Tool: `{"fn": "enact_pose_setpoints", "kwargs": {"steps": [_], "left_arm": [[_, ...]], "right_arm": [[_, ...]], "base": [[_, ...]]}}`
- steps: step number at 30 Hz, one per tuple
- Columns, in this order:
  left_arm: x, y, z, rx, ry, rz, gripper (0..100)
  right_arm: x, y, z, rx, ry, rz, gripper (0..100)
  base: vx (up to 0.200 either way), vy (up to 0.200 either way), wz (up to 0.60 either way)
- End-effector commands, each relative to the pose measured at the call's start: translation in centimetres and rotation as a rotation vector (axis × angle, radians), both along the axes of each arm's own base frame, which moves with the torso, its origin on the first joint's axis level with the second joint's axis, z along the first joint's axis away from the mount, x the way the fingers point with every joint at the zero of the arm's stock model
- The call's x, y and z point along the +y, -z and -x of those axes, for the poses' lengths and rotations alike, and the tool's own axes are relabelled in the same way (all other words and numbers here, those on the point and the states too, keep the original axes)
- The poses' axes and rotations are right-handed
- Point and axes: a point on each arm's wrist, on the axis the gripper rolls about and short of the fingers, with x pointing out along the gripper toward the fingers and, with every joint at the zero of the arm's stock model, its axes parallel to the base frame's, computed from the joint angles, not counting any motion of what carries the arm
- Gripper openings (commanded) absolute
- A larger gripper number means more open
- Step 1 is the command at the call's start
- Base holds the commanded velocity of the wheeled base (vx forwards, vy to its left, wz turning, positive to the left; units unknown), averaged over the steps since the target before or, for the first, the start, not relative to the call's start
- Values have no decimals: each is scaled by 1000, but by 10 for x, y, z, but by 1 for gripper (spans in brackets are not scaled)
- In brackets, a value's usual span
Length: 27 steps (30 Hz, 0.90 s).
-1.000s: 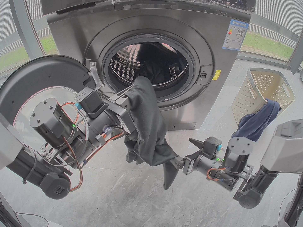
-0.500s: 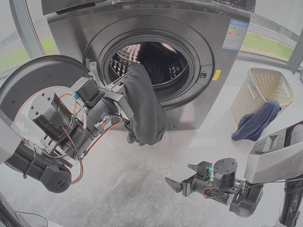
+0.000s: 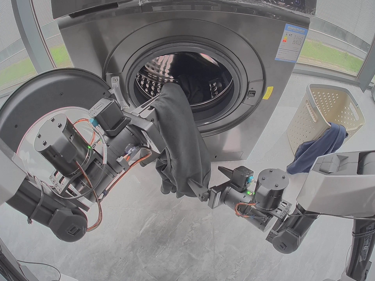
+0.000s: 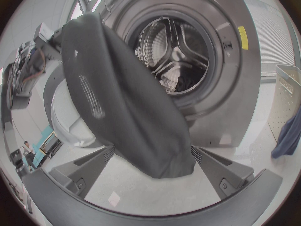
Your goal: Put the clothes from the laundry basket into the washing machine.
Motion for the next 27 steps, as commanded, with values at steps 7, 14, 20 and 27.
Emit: {"fn": "enact_pose_setpoints", "kwargs": {"steps": [7, 14, 20, 27], "left_arm": [[-2, 1, 3, 1, 13, -3, 0], [-4, -5, 10, -11, 32, 10, 0], [-8, -8, 17, -17, 60, 19, 0], [-8, -8, 17, -16, 61, 18, 0]], "right_arm": [[22, -23, -16, -113, -22, -75, 100], [37, -13, -36, -143, -20, -90, 100], [45, -2, -55, -162, -2, -86, 100], [49, 5, -71, -185, 14, -98, 100]], "base": [[0, 0, 0], [0, 0, 0], [0, 0, 0], [0, 0, 0]]}}
